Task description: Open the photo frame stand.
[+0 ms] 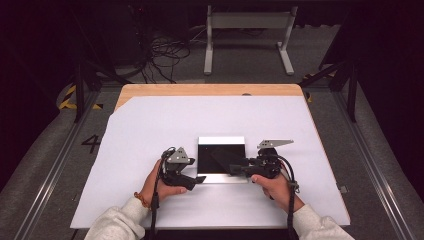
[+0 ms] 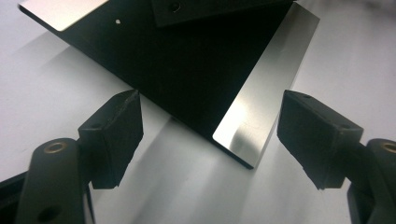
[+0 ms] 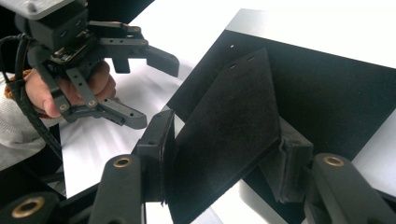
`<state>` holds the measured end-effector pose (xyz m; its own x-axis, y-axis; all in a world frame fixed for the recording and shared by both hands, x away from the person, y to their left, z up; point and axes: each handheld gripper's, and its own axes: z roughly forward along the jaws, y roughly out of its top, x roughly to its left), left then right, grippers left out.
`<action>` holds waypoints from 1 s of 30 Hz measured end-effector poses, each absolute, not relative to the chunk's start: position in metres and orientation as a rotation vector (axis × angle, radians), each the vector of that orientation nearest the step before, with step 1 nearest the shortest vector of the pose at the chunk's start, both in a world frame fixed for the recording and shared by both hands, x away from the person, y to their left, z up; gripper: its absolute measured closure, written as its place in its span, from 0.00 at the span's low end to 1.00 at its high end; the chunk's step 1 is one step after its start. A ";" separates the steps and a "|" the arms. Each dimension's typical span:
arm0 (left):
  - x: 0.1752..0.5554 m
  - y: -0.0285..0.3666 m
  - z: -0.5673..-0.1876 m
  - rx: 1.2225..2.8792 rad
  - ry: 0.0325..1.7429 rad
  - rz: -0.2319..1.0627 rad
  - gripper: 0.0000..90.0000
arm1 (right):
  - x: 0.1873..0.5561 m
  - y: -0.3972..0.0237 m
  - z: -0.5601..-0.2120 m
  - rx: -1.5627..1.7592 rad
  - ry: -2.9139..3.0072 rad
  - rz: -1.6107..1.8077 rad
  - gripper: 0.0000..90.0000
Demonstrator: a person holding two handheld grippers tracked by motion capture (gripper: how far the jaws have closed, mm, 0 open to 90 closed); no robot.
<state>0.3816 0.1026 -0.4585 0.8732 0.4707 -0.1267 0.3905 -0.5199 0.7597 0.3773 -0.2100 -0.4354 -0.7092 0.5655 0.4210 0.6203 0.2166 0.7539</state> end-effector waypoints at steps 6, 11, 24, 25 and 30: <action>0.387 0.101 -0.459 2.170 0.659 0.097 0.25 | 0.375 -0.210 -0.435 -1.149 -2.438 -1.547 0.55; 0.391 0.099 -0.458 2.144 0.694 0.075 0.31 | 0.371 -0.208 -0.433 -1.114 -2.483 -1.568 0.55; 0.396 0.099 -0.462 2.138 0.724 0.027 0.35 | 0.363 -0.208 -0.433 -1.058 -2.536 -1.618 0.55; 0.396 0.099 -0.462 2.139 0.724 0.030 0.35 | 0.363 -0.208 -0.433 -1.056 -2.540 -1.621 0.55; 0.396 0.094 -0.461 2.149 0.711 0.049 0.37 | 0.361 -0.208 -0.432 -1.042 -2.555 -1.624 0.55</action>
<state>0.3960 0.0937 -0.4611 0.8378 0.5048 -0.2079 0.4717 -0.4778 0.7411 0.3611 -0.2078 -0.4322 -0.7864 0.5495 0.2823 0.4889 0.2741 0.8281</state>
